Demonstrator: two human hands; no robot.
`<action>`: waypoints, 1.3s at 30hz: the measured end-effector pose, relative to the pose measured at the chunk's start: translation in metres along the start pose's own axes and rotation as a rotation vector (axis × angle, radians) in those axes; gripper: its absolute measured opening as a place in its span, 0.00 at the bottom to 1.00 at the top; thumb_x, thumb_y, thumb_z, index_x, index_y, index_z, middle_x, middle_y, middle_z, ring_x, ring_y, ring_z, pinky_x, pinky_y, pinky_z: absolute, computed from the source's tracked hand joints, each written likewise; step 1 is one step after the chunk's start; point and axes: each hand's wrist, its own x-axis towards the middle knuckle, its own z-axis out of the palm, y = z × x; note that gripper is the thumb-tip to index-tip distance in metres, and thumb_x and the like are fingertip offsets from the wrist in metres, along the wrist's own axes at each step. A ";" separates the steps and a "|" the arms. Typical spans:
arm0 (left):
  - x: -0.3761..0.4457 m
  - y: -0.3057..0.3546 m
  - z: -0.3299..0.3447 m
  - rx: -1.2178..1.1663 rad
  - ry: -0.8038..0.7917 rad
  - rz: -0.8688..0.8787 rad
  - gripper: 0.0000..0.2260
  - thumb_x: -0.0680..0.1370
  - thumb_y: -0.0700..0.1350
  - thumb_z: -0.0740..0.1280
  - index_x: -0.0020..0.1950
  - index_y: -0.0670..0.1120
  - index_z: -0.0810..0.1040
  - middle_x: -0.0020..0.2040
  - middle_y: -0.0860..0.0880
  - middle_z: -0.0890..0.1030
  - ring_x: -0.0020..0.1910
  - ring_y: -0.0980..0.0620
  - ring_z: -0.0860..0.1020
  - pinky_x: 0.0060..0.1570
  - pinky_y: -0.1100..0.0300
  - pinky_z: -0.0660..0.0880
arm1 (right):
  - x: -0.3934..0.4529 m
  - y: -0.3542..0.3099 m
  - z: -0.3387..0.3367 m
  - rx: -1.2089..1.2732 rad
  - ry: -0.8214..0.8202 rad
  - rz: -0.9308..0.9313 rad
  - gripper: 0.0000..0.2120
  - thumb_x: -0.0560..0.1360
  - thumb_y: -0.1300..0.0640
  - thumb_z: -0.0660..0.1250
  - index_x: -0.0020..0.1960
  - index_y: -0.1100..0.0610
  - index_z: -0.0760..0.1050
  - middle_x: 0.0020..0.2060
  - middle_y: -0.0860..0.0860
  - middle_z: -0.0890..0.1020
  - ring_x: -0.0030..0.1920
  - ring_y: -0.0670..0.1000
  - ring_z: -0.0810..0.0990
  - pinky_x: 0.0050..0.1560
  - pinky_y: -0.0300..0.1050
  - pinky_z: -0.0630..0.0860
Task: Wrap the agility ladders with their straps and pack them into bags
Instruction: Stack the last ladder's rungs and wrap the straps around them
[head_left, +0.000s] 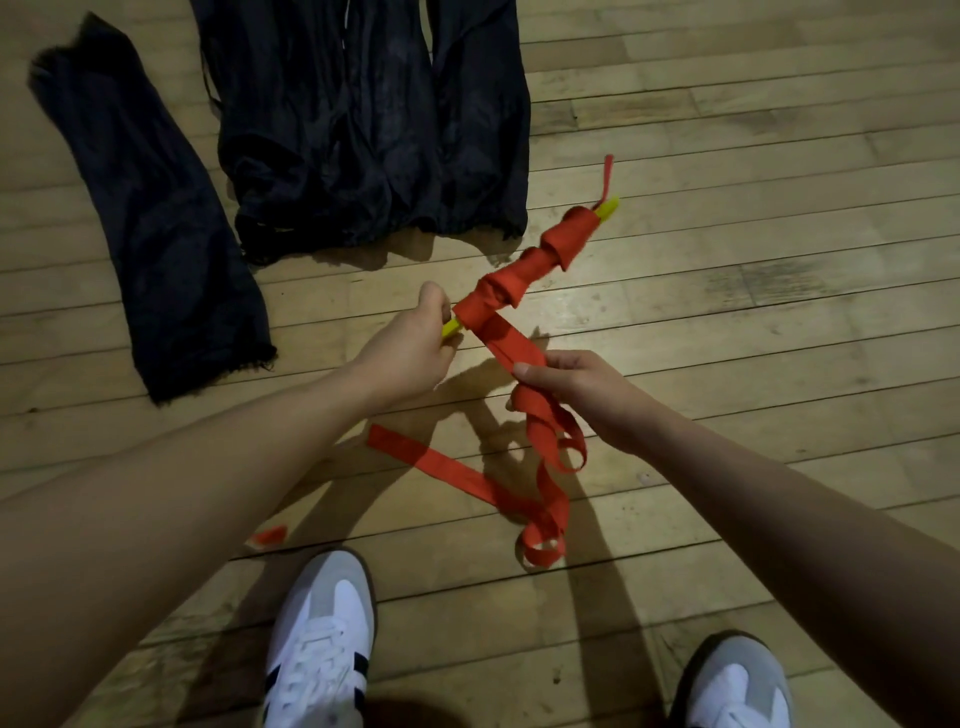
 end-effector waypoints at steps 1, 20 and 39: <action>0.000 0.001 0.001 -0.007 0.010 -0.023 0.12 0.80 0.44 0.63 0.60 0.47 0.62 0.40 0.47 0.77 0.38 0.48 0.80 0.38 0.49 0.79 | 0.001 0.000 -0.003 -0.027 0.009 -0.006 0.13 0.78 0.55 0.66 0.54 0.65 0.78 0.44 0.58 0.83 0.44 0.51 0.82 0.46 0.41 0.76; -0.001 -0.003 0.000 -0.056 -0.103 0.041 0.12 0.77 0.45 0.68 0.54 0.46 0.67 0.43 0.47 0.77 0.39 0.49 0.79 0.38 0.55 0.75 | 0.000 -0.001 0.001 -0.131 -0.013 -0.020 0.13 0.74 0.71 0.65 0.59 0.66 0.74 0.40 0.57 0.83 0.40 0.52 0.83 0.37 0.37 0.79; 0.008 0.013 0.001 0.041 -0.252 0.113 0.20 0.78 0.51 0.66 0.67 0.45 0.68 0.59 0.47 0.70 0.57 0.51 0.71 0.53 0.59 0.67 | 0.009 -0.003 0.008 -0.099 0.130 0.003 0.06 0.72 0.71 0.66 0.46 0.62 0.75 0.35 0.57 0.80 0.30 0.50 0.79 0.27 0.38 0.74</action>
